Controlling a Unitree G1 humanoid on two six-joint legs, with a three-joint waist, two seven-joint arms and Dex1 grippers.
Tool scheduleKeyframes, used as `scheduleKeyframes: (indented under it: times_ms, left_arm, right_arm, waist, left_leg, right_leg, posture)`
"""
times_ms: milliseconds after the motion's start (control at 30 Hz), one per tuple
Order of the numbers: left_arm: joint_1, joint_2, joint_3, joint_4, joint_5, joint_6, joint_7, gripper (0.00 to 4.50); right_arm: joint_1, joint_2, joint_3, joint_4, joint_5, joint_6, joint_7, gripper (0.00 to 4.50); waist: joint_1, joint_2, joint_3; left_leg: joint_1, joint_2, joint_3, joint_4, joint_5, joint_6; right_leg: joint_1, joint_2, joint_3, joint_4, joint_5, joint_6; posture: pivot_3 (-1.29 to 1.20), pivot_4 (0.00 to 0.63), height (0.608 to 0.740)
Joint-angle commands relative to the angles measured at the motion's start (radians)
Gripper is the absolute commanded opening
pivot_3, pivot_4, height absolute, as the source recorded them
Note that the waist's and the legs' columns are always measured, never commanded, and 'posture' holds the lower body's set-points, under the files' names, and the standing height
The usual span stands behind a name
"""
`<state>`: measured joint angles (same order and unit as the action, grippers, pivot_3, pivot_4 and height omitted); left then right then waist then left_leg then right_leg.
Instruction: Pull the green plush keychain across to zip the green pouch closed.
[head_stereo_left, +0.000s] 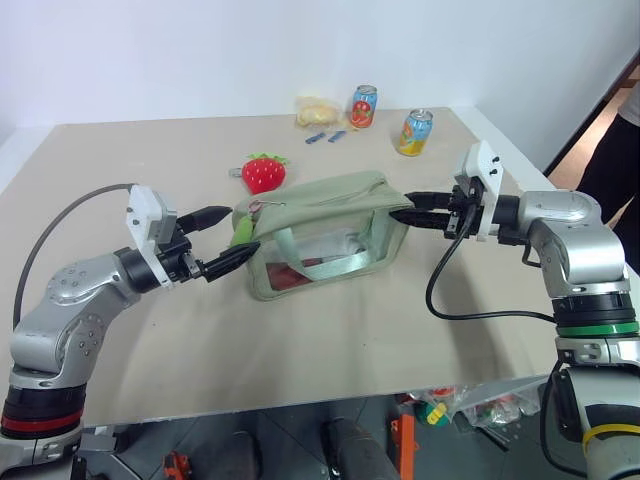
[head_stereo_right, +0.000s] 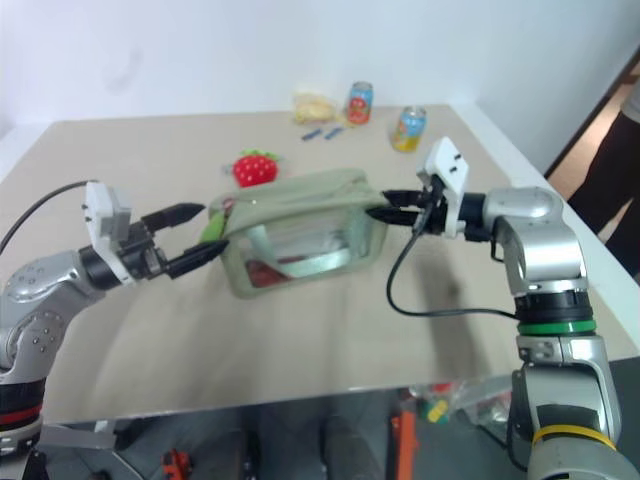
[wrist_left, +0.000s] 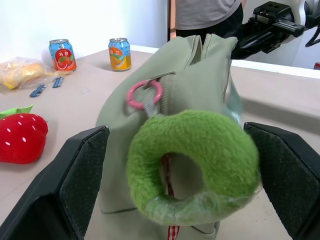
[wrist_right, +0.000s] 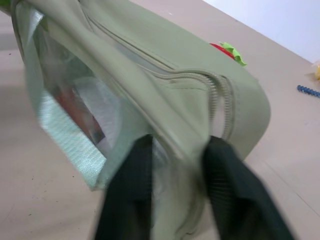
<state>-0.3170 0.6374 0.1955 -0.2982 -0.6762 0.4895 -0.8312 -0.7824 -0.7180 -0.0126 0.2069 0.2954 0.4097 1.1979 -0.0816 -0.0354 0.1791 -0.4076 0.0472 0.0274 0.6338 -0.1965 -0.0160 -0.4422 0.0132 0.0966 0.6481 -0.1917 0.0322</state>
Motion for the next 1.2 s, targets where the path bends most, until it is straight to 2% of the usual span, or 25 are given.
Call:
scheduleKeyframes:
  times_ms: [33,167,367,500,633,800,1033,1067,1200]
  left_arm:
    - [-0.002,0.014,0.026,-0.034,-0.008,0.0,0.009,4.5]
    - [-0.009,0.017,0.031,-0.021,-0.006,-0.001,0.013,4.5]
    - [-0.002,0.02,0.05,0.006,0.001,-0.002,0.035,4.5]
    - [0.011,0.014,0.058,0.014,0.001,0.009,0.067,4.5]
    - [0.066,0.012,0.074,-0.026,-0.04,0.063,0.092,4.5]
    - [0.138,0.016,0.167,-0.1,-0.191,0.164,0.134,4.5]
    - [0.113,0.011,0.203,-0.068,-0.267,0.198,0.161,4.5]
    - [0.118,0.013,0.199,-0.068,-0.265,0.197,0.158,3.93]
    - [0.129,0.007,0.18,-0.059,-0.244,0.187,0.16,2.61]
  right_arm:
    - [-0.006,-0.001,-0.026,-0.02,0.035,-0.006,0.002,0.03]
    - [0.008,-0.013,-0.03,-0.072,0.055,0.019,0.001,0.03]
    - [0.099,-0.062,-0.033,-0.326,0.142,0.145,0.005,0.03]
    - [0.143,-0.072,-0.033,-0.418,0.148,0.184,-0.044,0.03]
    - [0.178,-0.076,-0.036,-0.449,0.144,0.178,-0.077,0.03]
    - [0.186,-0.082,-0.036,-0.443,0.137,0.153,-0.091,0.03]
    - [0.186,-0.091,-0.022,-0.41,0.116,0.106,-0.084,0.03]
    - [0.187,-0.091,-0.021,-0.409,0.116,0.102,-0.083,0.0]
    - [0.185,-0.096,-0.018,-0.398,0.11,0.087,-0.081,0.0]
  waist:
    - [0.0,0.0,0.0]
    - [0.0,0.0,0.0]
    - [0.0,0.0,0.0]
    - [0.001,0.0,0.0]
    - [0.0,0.0,0.0]
    - [0.0,-0.001,0.001]
    - [0.002,-0.002,0.001]
    - [0.002,-0.002,0.001]
    - [0.001,-0.002,0.001]
  left_leg:
    - [0.0,0.0,0.0,0.0,0.0,0.0]
    - [0.0,0.0,0.0,0.0,0.0,0.0]
    - [0.0,0.0,0.0,-0.001,0.0,0.0]
    - [0.0,0.0,-0.001,0.0,0.0,0.0]
    - [0.0,0.0,0.0,0.0,0.0,0.0]
    - [0.0,0.001,0.0,0.0,0.0,0.0]
    - [0.0,0.0,0.0,0.001,0.0,0.0]
    - [0.0,0.0,0.0,0.001,0.0,0.0]
    - [0.0,0.0,0.0,0.001,0.0,-0.001]
  right_leg:
    - [0.0,0.0,0.0,0.0,0.0,0.0]
    - [0.0,0.0,0.0,0.0,0.0,0.0]
    - [0.0,0.0,0.0,0.0,-0.001,-0.001]
    - [0.0,0.0,0.0,0.0,0.0,-0.001]
    - [0.0,0.0,0.0,0.0,0.0,0.0]
    - [0.0,0.0,0.0,0.0,0.0,0.0]
    - [0.0,0.0,0.0,0.0,0.0,0.0]
    - [0.0,0.0,0.0,0.0,0.0,0.0]
    - [0.0,0.0,0.0,0.0,0.0,0.0]
  posture:
    - [0.0,0.15,0.74]
    - [0.0,0.15,0.74]
    - [0.0,0.15,0.74]
    - [0.0,0.15,0.74]
    - [0.0,0.15,0.74]
    - [0.0,0.15,0.74]
    - [0.0,0.15,0.74]
    - [0.0,0.15,0.74]
    - [0.0,0.15,0.74]
